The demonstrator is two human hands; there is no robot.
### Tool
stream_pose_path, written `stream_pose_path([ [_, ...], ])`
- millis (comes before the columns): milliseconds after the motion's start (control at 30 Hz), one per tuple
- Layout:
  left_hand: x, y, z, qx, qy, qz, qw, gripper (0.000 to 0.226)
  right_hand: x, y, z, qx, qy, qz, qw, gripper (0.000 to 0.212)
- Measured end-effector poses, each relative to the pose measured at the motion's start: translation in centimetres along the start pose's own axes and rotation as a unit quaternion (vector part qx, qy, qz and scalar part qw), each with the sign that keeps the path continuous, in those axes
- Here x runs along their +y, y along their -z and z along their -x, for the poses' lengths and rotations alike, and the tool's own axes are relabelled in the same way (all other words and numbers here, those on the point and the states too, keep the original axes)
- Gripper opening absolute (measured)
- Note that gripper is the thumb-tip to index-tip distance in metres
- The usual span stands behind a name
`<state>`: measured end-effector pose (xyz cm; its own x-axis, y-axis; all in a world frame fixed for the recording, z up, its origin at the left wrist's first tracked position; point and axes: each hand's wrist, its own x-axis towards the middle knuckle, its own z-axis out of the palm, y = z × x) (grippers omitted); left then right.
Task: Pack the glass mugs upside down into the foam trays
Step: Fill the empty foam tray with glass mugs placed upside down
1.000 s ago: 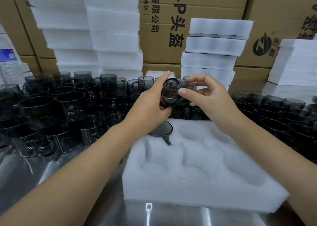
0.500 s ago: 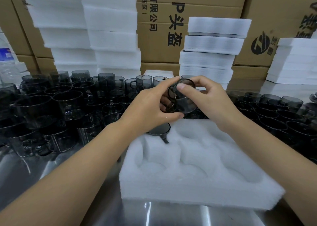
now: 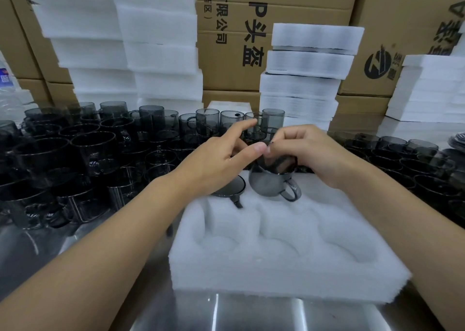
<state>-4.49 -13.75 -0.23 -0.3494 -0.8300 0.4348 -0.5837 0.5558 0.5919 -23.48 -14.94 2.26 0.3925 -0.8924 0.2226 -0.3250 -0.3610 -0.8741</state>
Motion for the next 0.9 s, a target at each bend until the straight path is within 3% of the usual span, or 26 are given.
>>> stream_pose_path([
  [233,-0.1,0.0,0.1,-0.023,0.006,-0.010,1.000,0.077,-0.5,1.3,0.4,-0.027,0.016,0.064,0.997,0.018],
  [467,0.0,0.0,0.2,-0.041,0.004,-0.009,0.999,0.070,-0.7,1.2,0.6,-0.041,0.001,0.097,0.994,0.010],
  [600,0.1,0.2,0.3,-0.055,-0.002,-0.011,0.998,0.057,-0.4,1.2,0.4,-0.058,-0.013,0.138,0.989,0.010],
  [700,0.2,0.2,0.2,-0.066,-0.006,-0.005,0.998,0.053,-0.4,1.1,0.4,-0.073,-0.016,0.157,0.985,0.021],
  [800,0.2,0.3,0.3,-0.075,-0.007,-0.003,0.997,0.054,-0.3,0.7,0.4,-0.041,-0.004,0.152,0.987,0.046],
  [900,0.3,0.2,0.2,-0.072,0.002,0.003,0.997,0.050,-0.1,0.2,0.2,-0.005,0.011,0.188,0.982,0.046],
])
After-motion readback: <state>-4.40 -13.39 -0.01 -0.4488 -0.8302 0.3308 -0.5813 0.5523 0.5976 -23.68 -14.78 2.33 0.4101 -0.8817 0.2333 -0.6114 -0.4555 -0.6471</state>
